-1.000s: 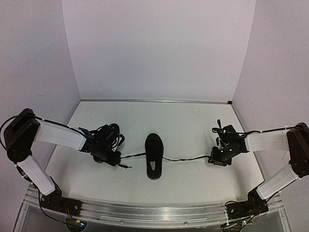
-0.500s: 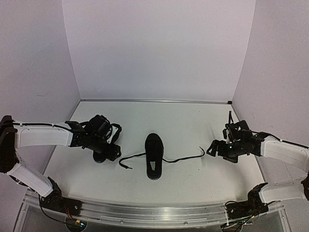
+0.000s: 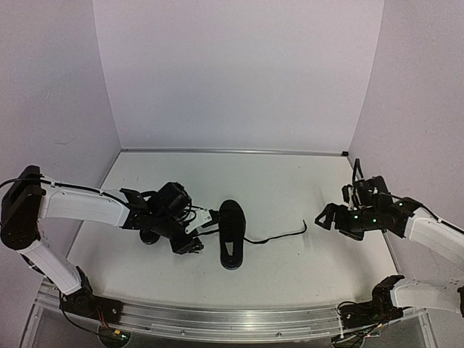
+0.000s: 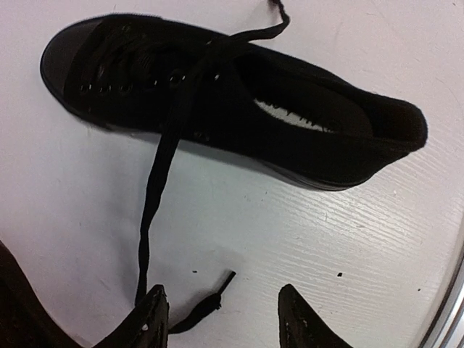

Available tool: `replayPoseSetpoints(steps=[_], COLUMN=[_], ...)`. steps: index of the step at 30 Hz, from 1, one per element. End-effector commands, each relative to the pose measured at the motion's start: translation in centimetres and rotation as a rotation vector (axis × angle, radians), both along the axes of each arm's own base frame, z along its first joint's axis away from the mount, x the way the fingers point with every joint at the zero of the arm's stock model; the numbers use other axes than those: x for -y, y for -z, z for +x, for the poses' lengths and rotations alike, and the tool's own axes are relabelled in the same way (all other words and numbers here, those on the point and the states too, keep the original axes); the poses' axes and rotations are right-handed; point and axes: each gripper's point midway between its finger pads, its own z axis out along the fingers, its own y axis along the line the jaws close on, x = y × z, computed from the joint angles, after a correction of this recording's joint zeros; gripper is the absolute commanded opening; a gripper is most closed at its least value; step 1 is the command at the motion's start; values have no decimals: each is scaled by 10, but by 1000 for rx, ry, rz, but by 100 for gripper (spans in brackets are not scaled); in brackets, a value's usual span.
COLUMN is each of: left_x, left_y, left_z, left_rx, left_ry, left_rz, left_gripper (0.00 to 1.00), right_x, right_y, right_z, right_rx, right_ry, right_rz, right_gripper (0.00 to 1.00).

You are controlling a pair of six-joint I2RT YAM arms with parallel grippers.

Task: Tie the shoes

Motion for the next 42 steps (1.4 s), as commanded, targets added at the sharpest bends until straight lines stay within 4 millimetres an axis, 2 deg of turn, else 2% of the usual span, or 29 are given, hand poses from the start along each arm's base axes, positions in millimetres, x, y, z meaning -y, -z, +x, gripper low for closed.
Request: replayPoseSetpoints(steps=[1, 7, 14, 20, 31, 34, 38, 42], left_x=[28, 38, 46, 48, 47, 49, 57, 65], left_y=[-18, 0, 2, 8, 17, 15, 2, -19], left_z=[19, 35, 55, 57, 58, 59, 60, 59], left_rx=[147, 153, 189, 182, 161, 165, 167, 171], left_ry=[173, 210, 194, 210, 226, 219, 200, 178], left_rz=[-27, 75, 124, 150, 182, 173, 118, 38], left_gripper=[48, 37, 29, 22, 18, 12, 2, 0], right_x=[-5, -6, -6, -6, -5, -5, -6, -9], right_y=[-10, -3, 1, 4, 6, 6, 8, 8], right_z=[0, -6, -12, -13, -13, -13, -13, -12], right_rx=[15, -1, -8, -12, -14, -16, -19, -20], right_ry=[-23, -27, -31, -35, -34, -35, -36, -48], right_rz=[31, 45, 56, 56, 51, 51, 53, 61], right_gripper=[98, 98, 98, 98, 98, 98, 98, 98])
